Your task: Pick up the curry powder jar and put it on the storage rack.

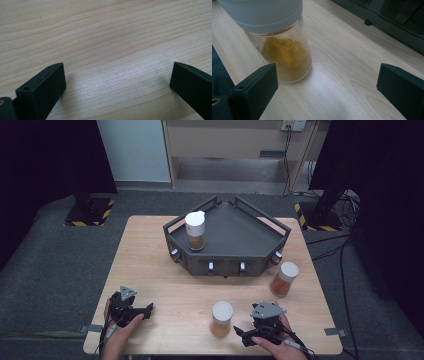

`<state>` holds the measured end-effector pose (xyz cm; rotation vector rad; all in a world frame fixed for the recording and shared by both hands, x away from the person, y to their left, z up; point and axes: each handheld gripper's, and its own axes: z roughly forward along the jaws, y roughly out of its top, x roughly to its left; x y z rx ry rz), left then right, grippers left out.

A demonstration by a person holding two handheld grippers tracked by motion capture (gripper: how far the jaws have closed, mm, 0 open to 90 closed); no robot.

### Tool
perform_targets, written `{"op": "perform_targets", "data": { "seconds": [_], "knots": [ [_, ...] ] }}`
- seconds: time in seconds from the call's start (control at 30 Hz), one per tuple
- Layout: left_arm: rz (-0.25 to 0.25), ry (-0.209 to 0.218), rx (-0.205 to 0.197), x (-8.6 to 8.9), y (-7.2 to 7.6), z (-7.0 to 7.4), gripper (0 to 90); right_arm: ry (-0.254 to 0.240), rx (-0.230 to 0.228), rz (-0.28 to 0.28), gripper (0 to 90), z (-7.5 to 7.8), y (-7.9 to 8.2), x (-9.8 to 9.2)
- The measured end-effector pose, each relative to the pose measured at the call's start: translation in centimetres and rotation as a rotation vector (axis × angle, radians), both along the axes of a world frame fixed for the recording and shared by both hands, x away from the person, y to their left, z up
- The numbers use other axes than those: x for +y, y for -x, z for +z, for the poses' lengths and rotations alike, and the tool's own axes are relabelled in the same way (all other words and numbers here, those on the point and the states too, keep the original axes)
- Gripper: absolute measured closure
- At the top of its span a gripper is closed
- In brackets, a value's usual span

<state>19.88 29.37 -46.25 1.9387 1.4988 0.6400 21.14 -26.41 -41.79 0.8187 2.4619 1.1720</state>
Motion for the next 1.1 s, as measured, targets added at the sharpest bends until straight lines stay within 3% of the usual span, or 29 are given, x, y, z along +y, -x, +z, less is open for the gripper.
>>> {"op": "perform_targets", "data": {
  "seconds": [1.1],
  "knots": [
    [0.000,0.000,0.000,0.0,0.0,0.0,0.0,-0.015,-0.008,0.074,6.2,0.9,-0.3,2.8]
  ]
}}
